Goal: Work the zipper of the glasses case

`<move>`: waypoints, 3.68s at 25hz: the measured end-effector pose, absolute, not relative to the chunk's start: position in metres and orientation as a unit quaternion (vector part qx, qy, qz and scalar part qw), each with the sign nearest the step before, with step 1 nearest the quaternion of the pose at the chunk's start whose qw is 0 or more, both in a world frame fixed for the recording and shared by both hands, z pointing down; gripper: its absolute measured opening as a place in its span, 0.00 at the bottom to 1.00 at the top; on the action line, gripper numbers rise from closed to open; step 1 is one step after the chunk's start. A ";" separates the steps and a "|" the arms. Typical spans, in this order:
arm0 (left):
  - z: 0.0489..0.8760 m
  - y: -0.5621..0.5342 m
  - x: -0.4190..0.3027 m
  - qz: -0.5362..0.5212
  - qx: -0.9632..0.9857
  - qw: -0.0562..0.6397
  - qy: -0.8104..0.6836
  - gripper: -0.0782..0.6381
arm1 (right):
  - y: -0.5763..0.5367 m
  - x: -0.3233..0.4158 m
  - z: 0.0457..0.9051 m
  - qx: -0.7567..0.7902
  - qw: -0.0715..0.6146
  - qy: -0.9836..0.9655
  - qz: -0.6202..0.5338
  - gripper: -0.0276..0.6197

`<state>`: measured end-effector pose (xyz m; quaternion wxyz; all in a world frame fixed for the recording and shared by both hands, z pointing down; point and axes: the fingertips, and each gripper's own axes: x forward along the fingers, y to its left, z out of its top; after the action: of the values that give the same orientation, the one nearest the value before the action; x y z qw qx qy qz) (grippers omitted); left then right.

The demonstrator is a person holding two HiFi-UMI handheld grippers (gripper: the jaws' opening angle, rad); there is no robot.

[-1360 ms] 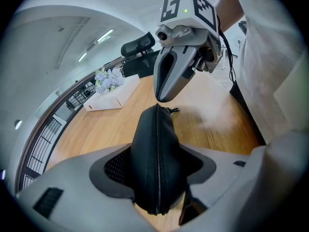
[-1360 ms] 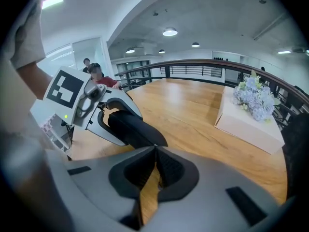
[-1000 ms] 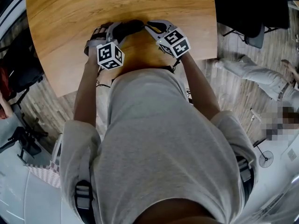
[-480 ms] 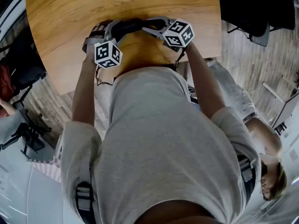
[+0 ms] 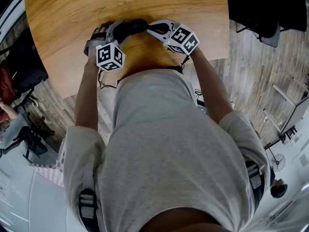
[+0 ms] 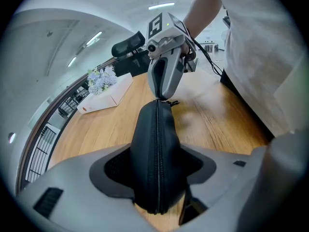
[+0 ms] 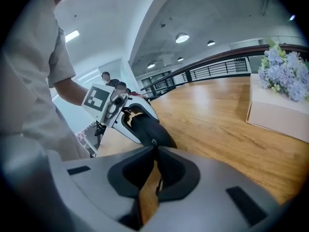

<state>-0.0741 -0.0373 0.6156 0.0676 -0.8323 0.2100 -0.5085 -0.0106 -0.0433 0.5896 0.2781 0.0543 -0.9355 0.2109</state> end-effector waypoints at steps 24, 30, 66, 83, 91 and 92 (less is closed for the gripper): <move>0.632 -0.040 -0.071 -0.515 -0.805 0.011 0.294 0.50 | -0.044 -0.019 0.586 0.215 0.365 -0.889 0.175 0.08; 0.629 -0.042 -0.064 -0.504 -0.809 0.007 0.303 0.50 | -0.045 -0.018 0.583 0.225 0.369 -0.885 0.174 0.08; 0.577 -0.063 -0.048 -0.423 -0.831 0.028 0.361 0.49 | -0.061 -0.026 0.555 0.214 0.335 -0.899 0.186 0.08; 0.552 -0.061 -0.039 -0.384 -0.856 0.071 0.338 0.49 | -0.062 -0.024 0.544 0.207 0.305 -0.905 0.210 0.08; 0.556 -0.068 -0.039 -0.402 -0.843 0.047 0.354 0.49 | -0.058 -0.031 0.538 0.200 0.305 -0.908 0.207 0.08; 0.556 -0.069 -0.039 -0.402 -0.843 0.046 0.355 0.49 | -0.057 -0.032 0.535 0.198 0.303 -0.909 0.206 0.08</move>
<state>-0.0387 -0.0688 0.5559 0.0460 -0.8427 0.3550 -0.4022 -0.0320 -0.0567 0.5355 0.3033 0.1977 -0.9091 0.2062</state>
